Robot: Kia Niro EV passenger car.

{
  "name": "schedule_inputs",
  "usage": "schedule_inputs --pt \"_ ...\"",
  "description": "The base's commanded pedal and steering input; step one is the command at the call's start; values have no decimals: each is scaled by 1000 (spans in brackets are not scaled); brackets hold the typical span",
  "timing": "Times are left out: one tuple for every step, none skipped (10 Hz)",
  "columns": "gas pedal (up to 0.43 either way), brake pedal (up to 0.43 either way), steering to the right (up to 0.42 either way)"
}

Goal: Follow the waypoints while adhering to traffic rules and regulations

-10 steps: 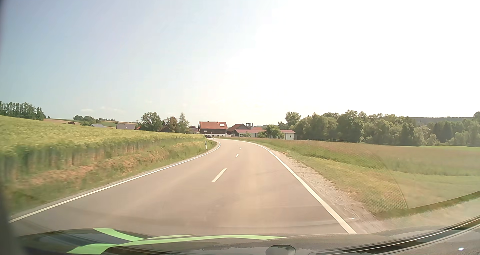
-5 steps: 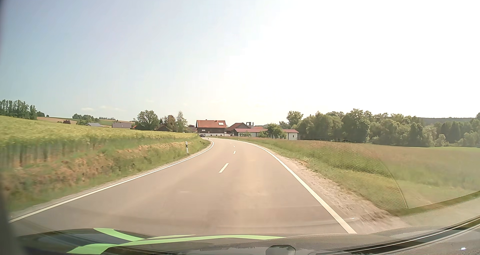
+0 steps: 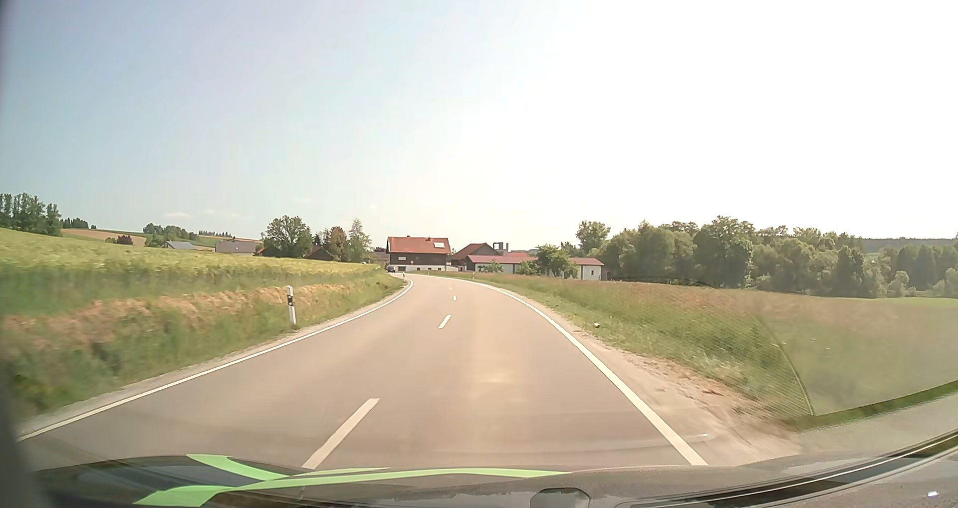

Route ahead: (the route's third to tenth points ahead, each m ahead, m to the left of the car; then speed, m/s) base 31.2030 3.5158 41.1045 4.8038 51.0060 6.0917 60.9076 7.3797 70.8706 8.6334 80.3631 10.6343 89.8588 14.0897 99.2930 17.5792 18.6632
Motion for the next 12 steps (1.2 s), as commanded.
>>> schedule_inputs --pt "0 0 -10" --pt "0 0 -13" --pt "0 0 -14" --pt "0 0 -15" --pt "0 0 -14" --pt "0 0 -18" --pt "0 0 -19" --pt "0 0 -20" --pt "0 0 -21" --pt "8 0 -22" --pt "8 0 -25" --pt "20 0 -26"
